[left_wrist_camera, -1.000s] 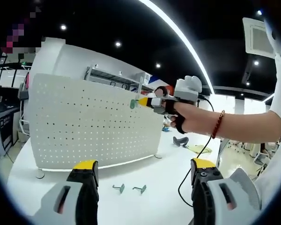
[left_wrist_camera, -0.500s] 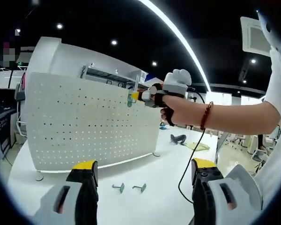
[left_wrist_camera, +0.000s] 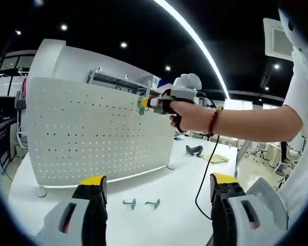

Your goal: Insert the hook assembly into the mounting plate slot until the hook locks in place.

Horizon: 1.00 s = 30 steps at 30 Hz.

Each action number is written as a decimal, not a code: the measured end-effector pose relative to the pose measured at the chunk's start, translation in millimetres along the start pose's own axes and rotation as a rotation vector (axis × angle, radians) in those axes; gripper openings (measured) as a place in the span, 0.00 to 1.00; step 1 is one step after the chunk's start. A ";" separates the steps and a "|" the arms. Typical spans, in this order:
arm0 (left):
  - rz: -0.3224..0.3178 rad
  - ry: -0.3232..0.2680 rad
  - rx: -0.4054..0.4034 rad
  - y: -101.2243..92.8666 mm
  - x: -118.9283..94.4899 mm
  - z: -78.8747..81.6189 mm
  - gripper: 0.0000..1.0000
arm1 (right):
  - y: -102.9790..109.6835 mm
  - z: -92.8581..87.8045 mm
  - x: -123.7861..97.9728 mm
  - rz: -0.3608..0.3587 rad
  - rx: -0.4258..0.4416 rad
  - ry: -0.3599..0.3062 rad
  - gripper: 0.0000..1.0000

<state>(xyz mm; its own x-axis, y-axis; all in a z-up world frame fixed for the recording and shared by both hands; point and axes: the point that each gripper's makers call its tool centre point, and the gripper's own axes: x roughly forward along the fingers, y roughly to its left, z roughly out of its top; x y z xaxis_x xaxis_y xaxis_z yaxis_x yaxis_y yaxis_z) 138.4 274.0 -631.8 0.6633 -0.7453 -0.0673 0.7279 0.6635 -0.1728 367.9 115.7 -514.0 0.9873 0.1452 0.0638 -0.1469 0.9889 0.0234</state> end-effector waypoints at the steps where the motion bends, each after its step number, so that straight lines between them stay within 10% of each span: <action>1: -0.002 0.002 0.002 -0.4 -0.3 -0.5 0.85 | -1.2 -0.1 1.0 -0.004 0.001 0.000 0.01; 30: 0.033 0.001 -0.030 18.5 -8.6 -7.6 0.85 | -3.6 -16.3 38.1 -0.046 0.023 0.040 0.01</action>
<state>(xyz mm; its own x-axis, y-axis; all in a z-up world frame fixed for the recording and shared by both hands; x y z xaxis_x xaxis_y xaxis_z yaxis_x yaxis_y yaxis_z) 144.9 292.2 -641.9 0.6871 -0.7228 -0.0742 0.6998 0.6858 -0.2000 407.0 118.2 -527.9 0.9946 0.1014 0.0224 -0.1024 0.9936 0.0486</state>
